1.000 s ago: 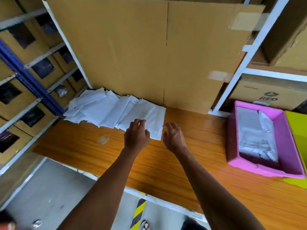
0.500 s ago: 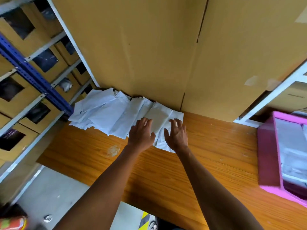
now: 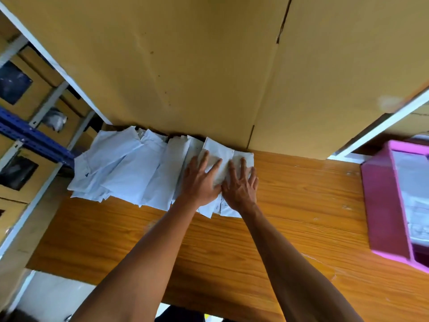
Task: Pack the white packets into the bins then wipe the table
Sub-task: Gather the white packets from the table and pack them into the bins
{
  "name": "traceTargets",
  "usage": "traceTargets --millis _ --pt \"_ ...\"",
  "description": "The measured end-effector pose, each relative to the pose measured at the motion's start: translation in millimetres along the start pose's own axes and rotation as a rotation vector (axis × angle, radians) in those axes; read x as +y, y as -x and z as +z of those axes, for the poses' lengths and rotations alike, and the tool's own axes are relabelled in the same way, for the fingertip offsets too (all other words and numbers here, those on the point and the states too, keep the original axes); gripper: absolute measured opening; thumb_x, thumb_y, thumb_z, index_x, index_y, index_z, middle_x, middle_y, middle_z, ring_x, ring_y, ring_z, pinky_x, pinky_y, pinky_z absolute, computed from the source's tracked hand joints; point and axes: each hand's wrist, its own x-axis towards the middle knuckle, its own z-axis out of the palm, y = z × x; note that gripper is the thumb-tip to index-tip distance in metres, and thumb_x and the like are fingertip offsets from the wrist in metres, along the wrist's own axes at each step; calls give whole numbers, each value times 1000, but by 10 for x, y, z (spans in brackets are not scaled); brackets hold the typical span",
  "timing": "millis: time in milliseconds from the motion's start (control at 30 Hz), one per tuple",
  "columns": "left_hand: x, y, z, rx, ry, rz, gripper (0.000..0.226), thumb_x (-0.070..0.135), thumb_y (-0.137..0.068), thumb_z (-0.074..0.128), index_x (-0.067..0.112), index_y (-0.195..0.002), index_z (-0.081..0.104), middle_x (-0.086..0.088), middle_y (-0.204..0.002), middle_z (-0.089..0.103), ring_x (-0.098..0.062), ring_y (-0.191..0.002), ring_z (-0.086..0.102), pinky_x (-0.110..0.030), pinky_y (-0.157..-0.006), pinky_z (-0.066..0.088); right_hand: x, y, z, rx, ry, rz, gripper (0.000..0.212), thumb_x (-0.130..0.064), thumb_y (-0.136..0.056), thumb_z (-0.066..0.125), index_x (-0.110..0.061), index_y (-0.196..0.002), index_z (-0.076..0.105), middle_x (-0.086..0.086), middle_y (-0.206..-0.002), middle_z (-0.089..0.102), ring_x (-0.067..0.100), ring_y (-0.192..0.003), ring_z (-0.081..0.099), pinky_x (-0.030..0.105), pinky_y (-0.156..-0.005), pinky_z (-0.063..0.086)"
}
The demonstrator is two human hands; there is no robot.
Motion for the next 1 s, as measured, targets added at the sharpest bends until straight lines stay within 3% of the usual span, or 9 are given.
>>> traceTargets --millis 133,267,367,433,500,667,1000 --pt "-6 17 24 -43 -5 -30 89 60 -93 57 34 -168 18 -15 -176 4 -43 -158 14 -58 -123 25 57 88 7 15 44 121 73 -50 -105 43 -30 -166 10 7 -174 -20 53 -156 -8 65 -125 12" --pt "-4 -36 97 -15 -16 -36 95 70 -94 51 32 -169 6 -17 -176 -4 -47 -159 10 -59 -125 22 102 180 67 87 61 206 76 -64 -101 42 -31 -164 15 7 -174 -19 55 -156 -6 68 -124 13" --pt "36 -110 136 -18 18 -7 104 81 -91 47 40 -166 -12 -9 -175 -22 -47 -160 -3 -60 -126 18 118 195 111 97 81 241 87 -75 -98 37 -36 -167 1 9 -171 -29 55 -155 -11 70 -124 8" --pt "79 -157 183 -16 35 22 105 82 -90 48 46 -164 -17 -3 -173 -29 -48 -160 -8 -62 -126 15 102 171 136 112 61 235 89 -71 -99 43 -40 -166 -7 7 -169 -35 56 -154 -17 73 -123 5" --pt "115 -205 230 -36 66 21 101 79 -92 49 50 -163 -17 1 -172 -32 -48 -159 -13 -65 -126 10 96 127 172 128 62 229 87 -66 -101 44 -44 -165 -11 5 -168 -38 55 -154 -19 75 -122 4" --pt "112 -208 306 -94 75 34 82 63 -105 39 45 -165 -13 2 -172 -33 -46 -158 -21 -67 -125 5 103 99 292 144 94 253 77 -73 -101 24 -44 -166 -6 3 -170 -34 53 -155 -17 73 -123 1" --pt "60 -215 477 23 17 77 78 61 -105 37 41 -167 -5 -4 -176 -19 -48 -160 0 -66 -122 23 130 104 357 220 140 245 71 -68 -104 10 -38 -167 -7 7 -170 -33 50 -157 -16 67 -127 3"
